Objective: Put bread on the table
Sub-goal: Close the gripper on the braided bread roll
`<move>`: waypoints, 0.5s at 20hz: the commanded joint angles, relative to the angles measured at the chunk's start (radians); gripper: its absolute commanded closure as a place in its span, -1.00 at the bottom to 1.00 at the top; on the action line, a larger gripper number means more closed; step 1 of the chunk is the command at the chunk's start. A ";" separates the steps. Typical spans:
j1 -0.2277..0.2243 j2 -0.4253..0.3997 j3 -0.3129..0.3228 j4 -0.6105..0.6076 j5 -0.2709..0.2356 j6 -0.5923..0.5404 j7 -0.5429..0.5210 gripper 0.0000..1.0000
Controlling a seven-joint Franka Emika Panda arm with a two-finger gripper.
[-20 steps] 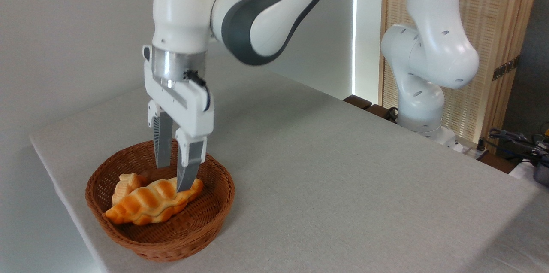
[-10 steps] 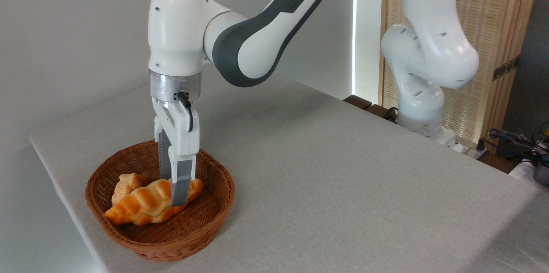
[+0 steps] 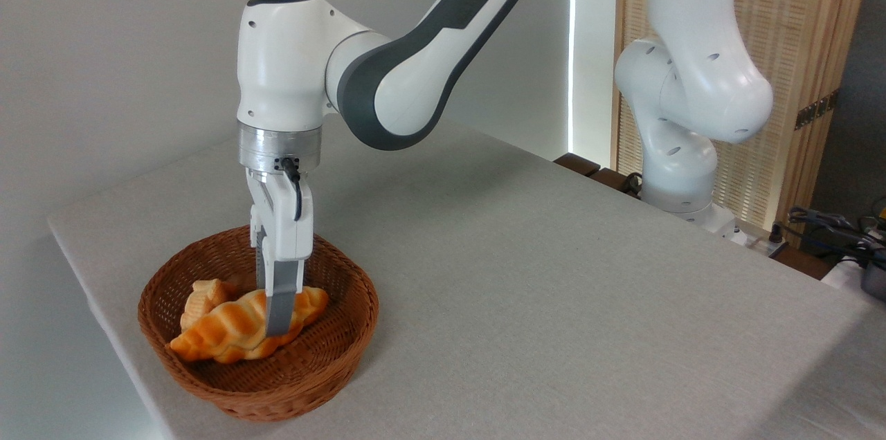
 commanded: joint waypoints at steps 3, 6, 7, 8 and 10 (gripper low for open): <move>0.003 0.002 -0.001 0.008 0.014 0.013 0.011 0.75; 0.008 -0.033 0.010 0.010 -0.003 -0.004 0.002 0.75; 0.008 -0.045 0.010 0.010 -0.021 -0.025 -0.003 0.75; 0.008 -0.051 0.011 0.010 -0.048 -0.041 -0.007 0.74; 0.008 -0.074 0.011 0.010 -0.073 -0.065 -0.015 0.75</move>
